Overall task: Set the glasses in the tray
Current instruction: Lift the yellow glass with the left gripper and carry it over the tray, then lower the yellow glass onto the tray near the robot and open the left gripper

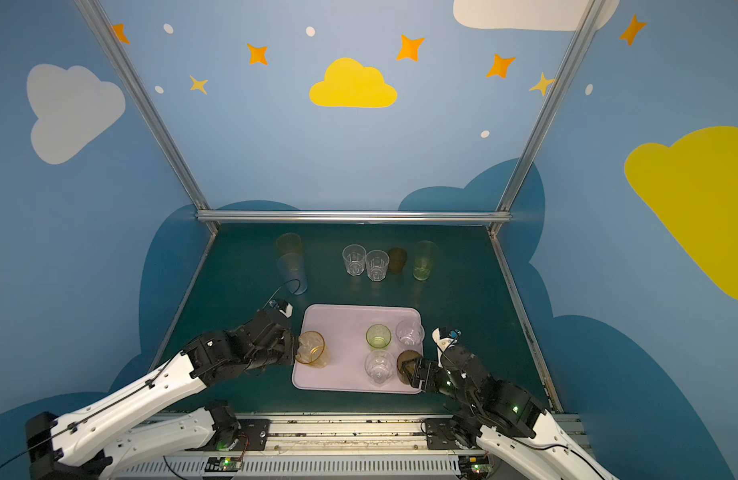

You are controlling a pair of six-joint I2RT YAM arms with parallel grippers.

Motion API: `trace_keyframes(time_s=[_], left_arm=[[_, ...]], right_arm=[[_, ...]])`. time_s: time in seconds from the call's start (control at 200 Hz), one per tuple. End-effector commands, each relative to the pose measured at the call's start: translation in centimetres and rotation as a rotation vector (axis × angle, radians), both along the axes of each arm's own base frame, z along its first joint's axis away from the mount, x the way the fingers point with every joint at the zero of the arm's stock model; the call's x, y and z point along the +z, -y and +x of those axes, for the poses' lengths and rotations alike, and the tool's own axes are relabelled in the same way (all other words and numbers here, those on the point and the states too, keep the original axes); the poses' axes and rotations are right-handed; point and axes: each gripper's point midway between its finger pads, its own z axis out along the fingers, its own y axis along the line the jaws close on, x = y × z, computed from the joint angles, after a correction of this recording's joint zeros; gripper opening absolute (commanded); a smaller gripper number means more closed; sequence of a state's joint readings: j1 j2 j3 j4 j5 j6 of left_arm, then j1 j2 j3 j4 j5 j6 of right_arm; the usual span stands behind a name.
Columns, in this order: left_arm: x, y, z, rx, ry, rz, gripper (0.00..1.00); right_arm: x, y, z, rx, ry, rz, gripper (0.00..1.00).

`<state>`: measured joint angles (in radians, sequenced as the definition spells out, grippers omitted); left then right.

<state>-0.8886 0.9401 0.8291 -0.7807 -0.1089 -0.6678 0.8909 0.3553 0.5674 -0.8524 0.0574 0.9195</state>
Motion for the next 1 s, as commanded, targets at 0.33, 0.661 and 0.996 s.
trace_keyframes(time_s=[0.33,0.661,0.996], left_arm=[[-2.0,4.2,-0.7,-0.058,-0.013,-0.051,0.04],[-3.9,6.8,-0.8,-0.100,-0.042,-0.031,0.04],[-6.1,7.3,-0.4,-0.101,-0.067,0.075,0.04]], right_arm=[[3.4,-1.1,0.6,0.001,0.048,0.088,0.82],[4.1,-1.3,0.7,-0.003,0.048,0.108,0.82],[3.8,-1.4,0.6,0.000,0.036,0.110,0.82]])
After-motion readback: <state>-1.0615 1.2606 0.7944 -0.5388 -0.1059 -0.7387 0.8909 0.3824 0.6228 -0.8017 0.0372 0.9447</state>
